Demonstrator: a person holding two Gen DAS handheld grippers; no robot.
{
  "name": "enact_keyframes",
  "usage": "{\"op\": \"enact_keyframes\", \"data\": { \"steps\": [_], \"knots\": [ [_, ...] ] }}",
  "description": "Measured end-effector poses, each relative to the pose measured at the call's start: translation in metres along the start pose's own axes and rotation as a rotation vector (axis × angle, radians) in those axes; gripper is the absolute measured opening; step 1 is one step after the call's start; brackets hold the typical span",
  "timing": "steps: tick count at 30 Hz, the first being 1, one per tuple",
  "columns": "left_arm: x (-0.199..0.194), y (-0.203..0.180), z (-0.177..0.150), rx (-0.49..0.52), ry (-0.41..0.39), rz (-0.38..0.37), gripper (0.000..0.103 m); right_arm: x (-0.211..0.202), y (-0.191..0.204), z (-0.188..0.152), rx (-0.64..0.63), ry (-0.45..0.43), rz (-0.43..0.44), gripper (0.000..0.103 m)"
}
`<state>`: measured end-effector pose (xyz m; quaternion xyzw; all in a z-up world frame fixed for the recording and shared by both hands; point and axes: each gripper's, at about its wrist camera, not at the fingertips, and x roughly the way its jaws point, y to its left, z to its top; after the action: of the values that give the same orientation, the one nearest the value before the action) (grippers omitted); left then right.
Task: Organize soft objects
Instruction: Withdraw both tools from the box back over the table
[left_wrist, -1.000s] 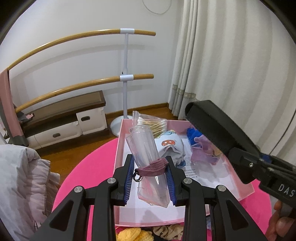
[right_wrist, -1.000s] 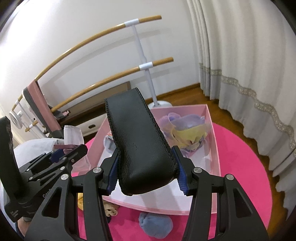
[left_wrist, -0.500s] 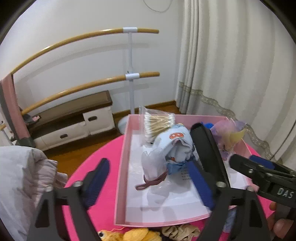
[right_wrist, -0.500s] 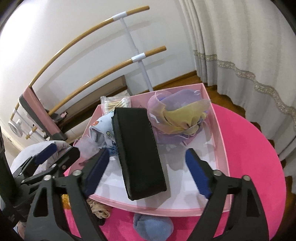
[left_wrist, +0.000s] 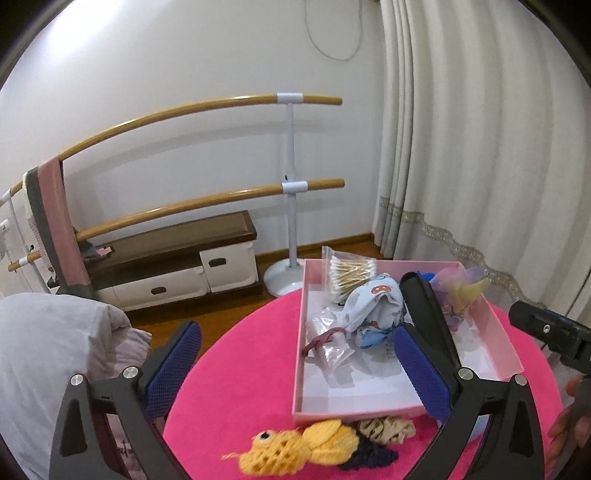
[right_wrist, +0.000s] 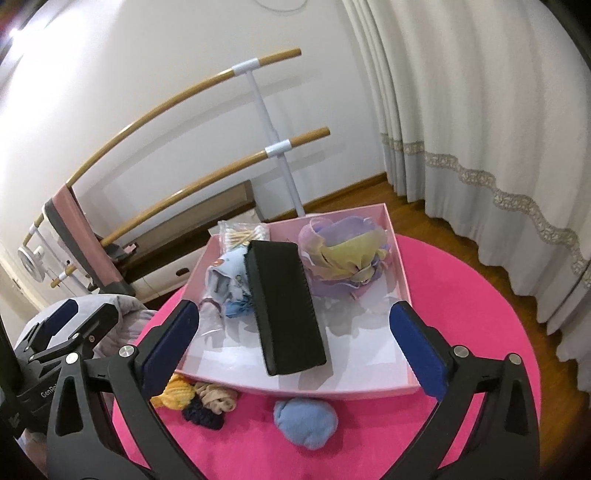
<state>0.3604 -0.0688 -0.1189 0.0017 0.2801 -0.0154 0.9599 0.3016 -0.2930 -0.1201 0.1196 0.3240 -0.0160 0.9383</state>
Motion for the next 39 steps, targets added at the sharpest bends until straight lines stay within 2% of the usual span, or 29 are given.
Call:
{"op": "enact_keyframes", "data": {
  "steps": [9,25,39],
  "knots": [
    [-0.06,0.007,-0.028,0.008,-0.045,0.027,0.103,-0.049,0.013,-0.015,-0.025,-0.07,-0.013,0.103],
    [-0.143,0.009,-0.057,-0.018,-0.048,-0.004,0.103,-0.128,0.041,-0.065,-0.126,-0.147,-0.108,0.103],
    [-0.186,0.014,-0.085,-0.024,-0.039,0.005,0.103,-0.151,0.046,-0.091,-0.161,-0.157,-0.138,0.103]
  ]
}}
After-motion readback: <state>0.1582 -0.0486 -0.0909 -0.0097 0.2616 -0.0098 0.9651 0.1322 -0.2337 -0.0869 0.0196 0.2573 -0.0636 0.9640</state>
